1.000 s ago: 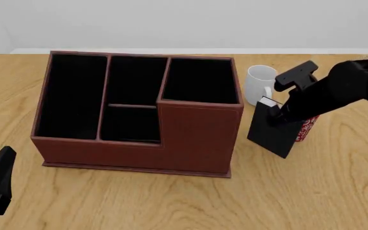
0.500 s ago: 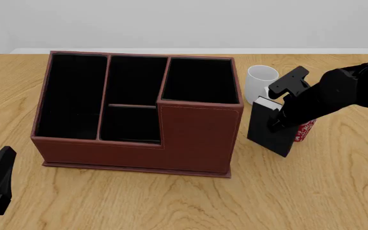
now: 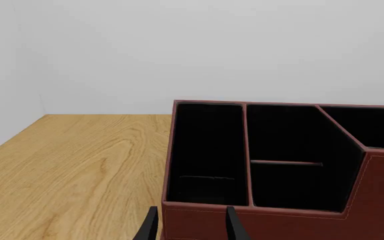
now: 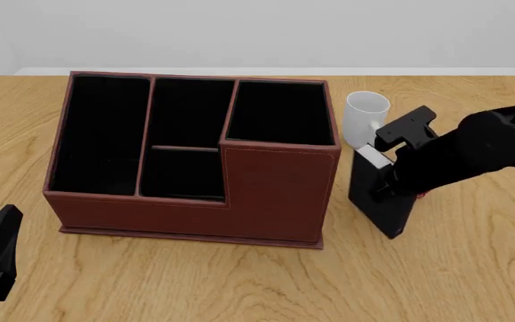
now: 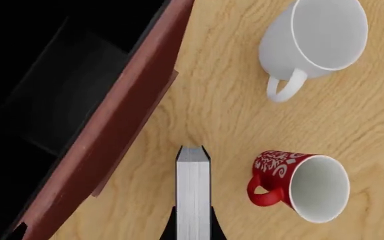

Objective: Pick up the book and place it in the right compartment of the caddy.

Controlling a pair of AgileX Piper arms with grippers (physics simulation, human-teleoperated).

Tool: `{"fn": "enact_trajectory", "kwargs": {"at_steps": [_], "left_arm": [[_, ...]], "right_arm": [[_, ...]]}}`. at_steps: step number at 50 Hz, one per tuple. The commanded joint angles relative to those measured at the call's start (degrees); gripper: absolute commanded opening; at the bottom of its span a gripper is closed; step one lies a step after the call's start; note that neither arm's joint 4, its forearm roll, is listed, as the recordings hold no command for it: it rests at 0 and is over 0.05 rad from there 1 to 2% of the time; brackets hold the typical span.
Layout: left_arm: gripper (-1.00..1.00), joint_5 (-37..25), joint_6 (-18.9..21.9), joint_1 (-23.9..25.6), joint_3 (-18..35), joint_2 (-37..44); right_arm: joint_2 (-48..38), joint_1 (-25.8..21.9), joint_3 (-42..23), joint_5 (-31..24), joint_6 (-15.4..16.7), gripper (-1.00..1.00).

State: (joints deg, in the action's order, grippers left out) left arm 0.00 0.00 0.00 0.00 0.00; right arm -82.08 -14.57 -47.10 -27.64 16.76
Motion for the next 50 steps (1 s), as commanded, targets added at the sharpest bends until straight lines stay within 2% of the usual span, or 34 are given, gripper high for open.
{"fn": "enact_trajectory", "kwargs": {"at_steps": [1, 2, 3, 5, 6, 7, 9, 14, 16, 17, 18, 19, 21, 23, 25, 27, 31, 33, 34, 35, 39, 40, 41, 42, 44, 48, 50], "left_arm": [[1.00, 0.00, 0.00, 0.00, 0.00, 0.00], [1.00, 0.00, 0.00, 0.00, 0.00, 0.00], [1.00, 0.00, 0.00, 0.00, 0.00, 0.00], [1.00, 0.00, 0.00, 0.00, 0.00, 0.00], [1.00, 0.00, 0.00, 0.00, 0.00, 0.00], [1.00, 0.00, 0.00, 0.00, 0.00, 0.00], [1.00, 0.00, 0.00, 0.00, 0.00, 0.00], [1.00, 0.00, 0.00, 0.00, 0.00, 0.00], [1.00, 0.00, 0.00, 0.00, 0.00, 0.00], [1.00, 0.00, 0.00, 0.00, 0.00, 0.00], [1.00, 0.00, 0.00, 0.00, 0.00, 0.00], [1.00, 0.00, 0.00, 0.00, 0.00, 0.00], [1.00, 0.00, 0.00, 0.00, 0.00, 0.00], [1.00, 0.00, 0.00, 0.00, 0.00, 0.00], [1.00, 0.00, 0.00, 0.00, 0.00, 0.00], [1.00, 0.00, 0.00, 0.00, 0.00, 0.00], [1.00, 0.00, 0.00, 0.00, 0.00, 0.00], [1.00, 0.00, 0.00, 0.00, 0.00, 0.00], [1.00, 0.00, 0.00, 0.00, 0.00, 0.00], [1.00, 0.00, 0.00, 0.00, 0.00, 0.00], [1.00, 0.00, 0.00, 0.00, 0.00, 0.00], [1.00, 0.00, 0.00, 0.00, 0.00, 0.00], [1.00, 0.00, 0.00, 0.00, 0.00, 0.00], [1.00, 0.00, 0.00, 0.00, 0.00, 0.00], [1.00, 0.00, 0.00, 0.00, 0.00, 0.00], [1.00, 0.00, 0.00, 0.00, 0.00, 0.00], [1.00, 0.00, 0.00, 0.00, 0.00, 0.00]], "right_arm": [[6.68, 0.22, 4.03, -0.52, -4.56, -1.00], [6.68, 0.22, 4.04, -0.52, -4.56, -1.00], [7.36, 1.57, 3.90, -0.73, -7.29, -1.00], [8.00, 1.43, 4.24, -0.83, -6.66, -1.00], [9.08, 0.70, 4.57, -1.18, -7.72, -1.00], [10.15, 1.68, 4.59, -1.74, -6.83, -1.00], [12.48, 1.21, 4.59, -2.99, -8.30, -1.00], [15.70, 2.00, 3.88, -5.29, -8.07, -1.00], [17.27, 1.77, 3.41, -6.24, -9.67, -1.00], [17.66, 2.17, 3.22, -6.68, -9.06, -1.00], [18.41, 1.61, 3.03, -7.27, -9.59, -1.00], [19.97, 0.41, 2.21, -8.12, -12.20, -1.00], [20.47, 0.94, 1.46, -8.92, -10.57, -1.00], [22.10, -1.05, 0.44, -10.35, -12.84, -1.00], [22.80, -0.88, -1.02, -11.83, -11.90, -1.00], [24.01, -2.02, -2.84, -13.63, -13.62, -1.00], [24.97, -1.95, -5.67, -16.30, -12.56, -1.00], [25.77, -3.19, -7.23, -17.41, -15.03, -1.00], [25.53, -2.68, -7.72, -18.03, -13.30, -1.00], [25.94, -3.06, -10.55, -19.84, -14.24, -1.00], [25.86, -3.08, -13.00, -21.78, -13.53, -1.00], [25.79, -2.03, -14.31, -22.64, -11.79, -1.00], [25.86, -2.31, -15.36, -23.48, -12.42, -1.00], [25.75, -1.96, -16.12, -24.21, -10.91, -1.00], [25.71, -2.03, -17.40, -24.76, -11.58, -1.00], [24.55, -2.06, -25.33, -28.97, -9.39, -1.00], [24.14, -2.80, -26.95, -30.03, -9.49, -1.00]]}}
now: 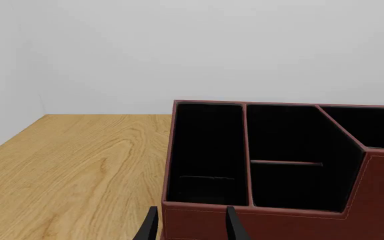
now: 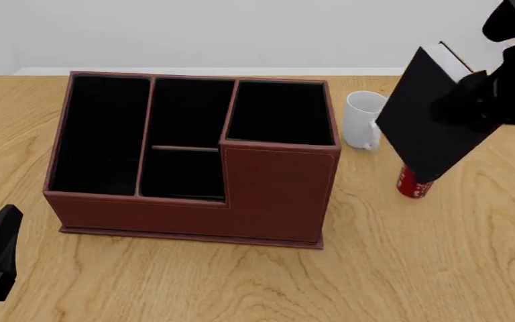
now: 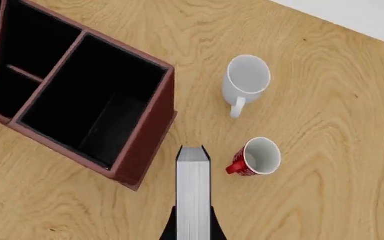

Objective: Pick up the book and place it in the right compartment of the caddy.

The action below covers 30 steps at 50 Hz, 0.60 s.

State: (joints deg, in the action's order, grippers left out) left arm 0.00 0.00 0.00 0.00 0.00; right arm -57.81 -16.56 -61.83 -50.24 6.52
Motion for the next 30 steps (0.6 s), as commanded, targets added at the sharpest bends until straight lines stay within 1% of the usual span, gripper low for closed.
{"fn": "enact_trajectory", "kwargs": {"at_steps": [1, 2, 4, 5, 6, 7, 8, 12, 13, 14, 15, 16, 17, 18, 23, 24, 25, 30], "left_arm": [[1.00, 0.00, 0.00, 0.00, 0.00, 0.00], [1.00, 0.00, 0.00, 0.00, 0.00, 0.00], [1.00, 0.00, 0.00, 0.00, 0.00, 0.00], [1.00, 0.00, 0.00, 0.00, 0.00, 0.00], [1.00, 0.00, 0.00, 0.00, 0.00, 0.00], [1.00, 0.00, 0.00, 0.00, 0.00, 0.00], [1.00, 0.00, 0.00, 0.00, 0.00, 0.00], [1.00, 0.00, 0.00, 0.00, 0.00, 0.00], [1.00, 0.00, 0.00, 0.00, 0.00, 0.00], [1.00, 0.00, 0.00, 0.00, 0.00, 0.00], [1.00, 0.00, 0.00, 0.00, 0.00, 0.00], [1.00, 0.00, 0.00, 0.00, 0.00, 0.00], [1.00, 0.00, 0.00, 0.00, 0.00, 0.00], [1.00, 0.00, 0.00, 0.00, 0.00, 0.00], [1.00, 0.00, 0.00, 0.00, 0.00, 0.00], [1.00, 0.00, 0.00, 0.00, 0.00, 0.00], [1.00, 0.00, 0.00, 0.00, 0.00, 0.00], [1.00, 0.00, 0.00, 0.00, 0.00, 0.00]], "right_arm": [[-0.53, -1.18, -13.73, -8.31, 1.00, -1.00], [-0.64, -1.46, -14.53, -8.65, 1.04, -1.00], [-0.98, -1.66, -16.08, -9.42, 2.58, -1.00], [-1.29, -2.25, -17.59, -10.14, 1.76, -1.00], [-1.44, -1.78, -17.78, -10.30, 2.82, -1.00], [-1.65, -1.84, -18.62, -10.65, 2.99, -1.00], [-1.87, -2.99, -19.90, -11.30, 2.35, -1.00], [-2.58, -3.88, -22.44, -12.44, 3.44, -1.00], [-2.97, -4.38, -23.96, -13.12, 3.34, -1.00], [-2.99, -4.38, -24.00, -13.14, 3.34, -1.00], [-3.14, -4.22, -24.57, -13.34, 3.92, -1.00], [-3.37, -4.64, -25.41, -13.75, 3.61, -1.00], [-3.52, -4.70, -26.00, -13.93, 4.17, -1.00], [-3.66, -4.87, -26.34, -14.02, 3.77, -1.00], [-4.68, -5.82, -29.12, -14.81, 4.50, -1.00], [-5.10, -6.43, -30.17, -15.02, 3.71, -1.00], [-5.27, -6.22, -30.12, -14.96, 4.72, -1.00], [-6.93, -8.07, -32.44, -14.76, 4.50, -1.00]]}}
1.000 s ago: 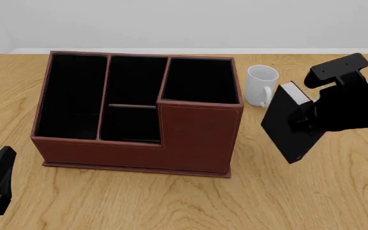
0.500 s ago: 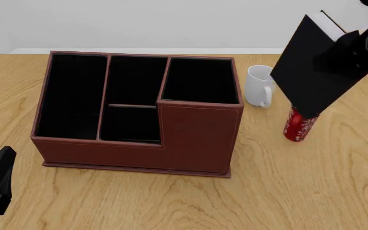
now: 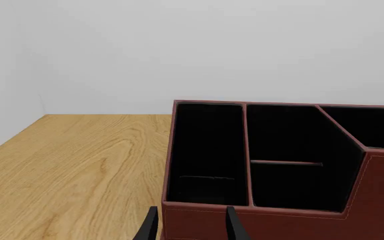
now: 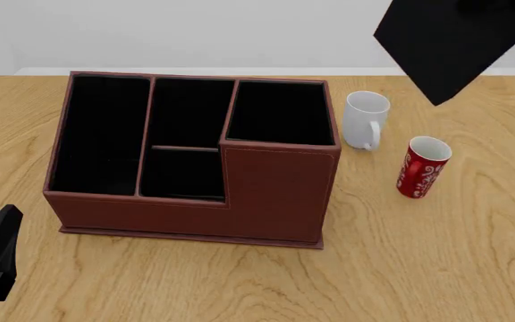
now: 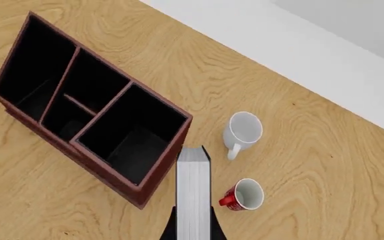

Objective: Pick up the book and place it in the right compartment of the caddy.

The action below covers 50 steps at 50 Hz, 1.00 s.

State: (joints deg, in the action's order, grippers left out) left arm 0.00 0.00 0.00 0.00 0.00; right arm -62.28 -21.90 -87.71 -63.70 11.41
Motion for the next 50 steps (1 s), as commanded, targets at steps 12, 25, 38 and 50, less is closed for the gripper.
{"fn": "enact_trajectory", "kwargs": {"at_steps": [12, 25, 38, 50], "left_arm": [[1.00, 0.00, 0.00, 0.00, 0.00, 0.00], [1.00, 0.00, 0.00, 0.00, 0.00, 0.00], [1.00, 0.00, 0.00, 0.00, 0.00, 0.00], [1.00, 0.00, 0.00, 0.00, 0.00, 0.00]], "right_arm": [[-6.21, -5.66, -7.31, 2.01, -1.09, -1.00], [-9.86, -7.50, -5.62, 6.30, -1.84, -1.00], [-12.22, -8.03, -5.38, 9.11, -3.18, -1.00], [-13.70, -10.08, -3.86, 12.06, -5.32, -1.00]]}}
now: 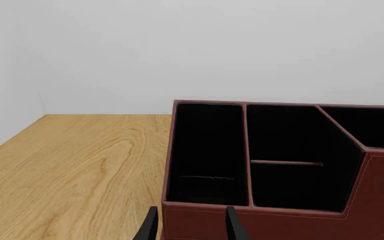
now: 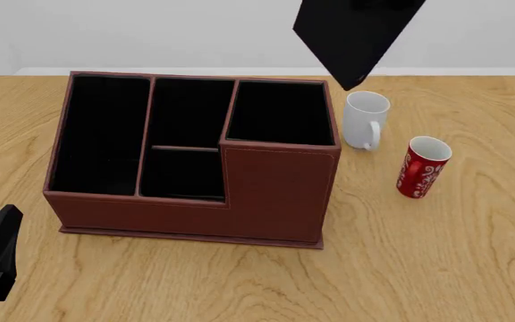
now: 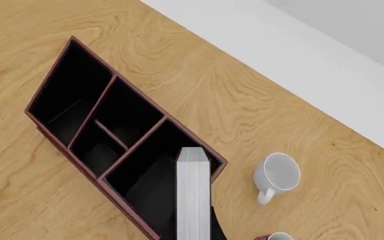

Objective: Pick up the book and place it in the right compartment of the caddy.

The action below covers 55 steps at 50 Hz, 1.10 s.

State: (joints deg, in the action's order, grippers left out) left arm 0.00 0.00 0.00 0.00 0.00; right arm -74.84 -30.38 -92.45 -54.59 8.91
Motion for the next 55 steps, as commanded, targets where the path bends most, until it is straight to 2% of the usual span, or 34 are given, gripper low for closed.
{"fn": "enact_trajectory", "kwargs": {"at_steps": [1, 12, 22, 23, 25, 29, 30, 32, 33, 34, 36, 37, 38, 41, 42, 43, 44, 46, 47, 48, 55], "left_arm": [[1.00, 0.00, 0.00, 0.00, 0.00, 0.00], [1.00, 0.00, 0.00, 0.00, 0.00, 0.00], [1.00, 0.00, 0.00, 0.00, 0.00, 0.00], [1.00, 0.00, 0.00, 0.00, 0.00, 0.00], [1.00, 0.00, 0.00, 0.00, 0.00, 0.00], [1.00, 0.00, 0.00, 0.00, 0.00, 0.00], [1.00, 0.00, 0.00, 0.00, 0.00, 0.00], [1.00, 0.00, 0.00, 0.00, 0.00, 0.00], [1.00, 0.00, 0.00, 0.00, 0.00, 0.00], [1.00, 0.00, 0.00, 0.00, 0.00, 0.00], [1.00, 0.00, 0.00, 0.00, 0.00, 0.00], [1.00, 0.00, 0.00, 0.00, 0.00, 0.00], [1.00, 0.00, 0.00, 0.00, 0.00, 0.00], [1.00, 0.00, 0.00, 0.00, 0.00, 0.00], [1.00, 0.00, 0.00, 0.00, 0.00, 0.00], [1.00, 0.00, 0.00, 0.00, 0.00, 0.00], [1.00, 0.00, 0.00, 0.00, 0.00, 0.00], [1.00, 0.00, 0.00, 0.00, 0.00, 0.00], [1.00, 0.00, 0.00, 0.00, 0.00, 0.00], [1.00, 0.00, 0.00, 0.00, 0.00, 0.00], [1.00, 0.00, 0.00, 0.00, 0.00, 0.00]], "right_arm": [[-1.18, -1.45, 1.21, 3.27, -2.51, -1.00], [-2.33, -3.11, 2.56, 5.81, -4.55, -1.00], [-2.44, -3.07, 5.25, 8.41, -4.44, -1.00], [-2.28, -3.72, 5.31, 8.54, -5.68, -1.00], [-2.57, -3.13, 5.71, 8.99, -4.80, -1.00], [-2.80, -3.13, 7.25, 10.29, -5.23, -1.00], [-2.76, -3.28, 7.67, 10.73, -6.21, -1.00], [-3.11, -2.57, 8.55, 11.61, -5.91, -1.00], [-2.91, -3.33, 8.95, 11.87, -7.52, -1.00], [-3.18, -2.94, 9.20, 11.95, -6.30, -1.00], [-3.11, -3.33, 9.59, 12.47, -7.46, -1.00], [-3.36, -2.99, 9.77, 12.64, -6.72, -1.00], [-3.34, -3.24, 9.90, 12.86, -7.61, -1.00], [-3.63, -3.01, 10.13, 13.19, -7.04, -1.00], [-3.45, -3.78, 10.44, 13.46, -8.44, -1.00], [-3.79, -3.52, 10.71, 13.68, -7.44, -1.00], [-3.74, -3.77, 10.89, 14.13, -8.50, -1.00], [-4.20, -3.54, 11.09, 14.24, -7.54, -1.00], [-4.02, -4.04, 11.11, 14.47, -8.90, -1.00], [-4.35, -3.78, 11.03, 14.37, -7.92, -1.00], [-4.69, -4.47, 12.04, 15.42, -8.93, -1.00]]}}
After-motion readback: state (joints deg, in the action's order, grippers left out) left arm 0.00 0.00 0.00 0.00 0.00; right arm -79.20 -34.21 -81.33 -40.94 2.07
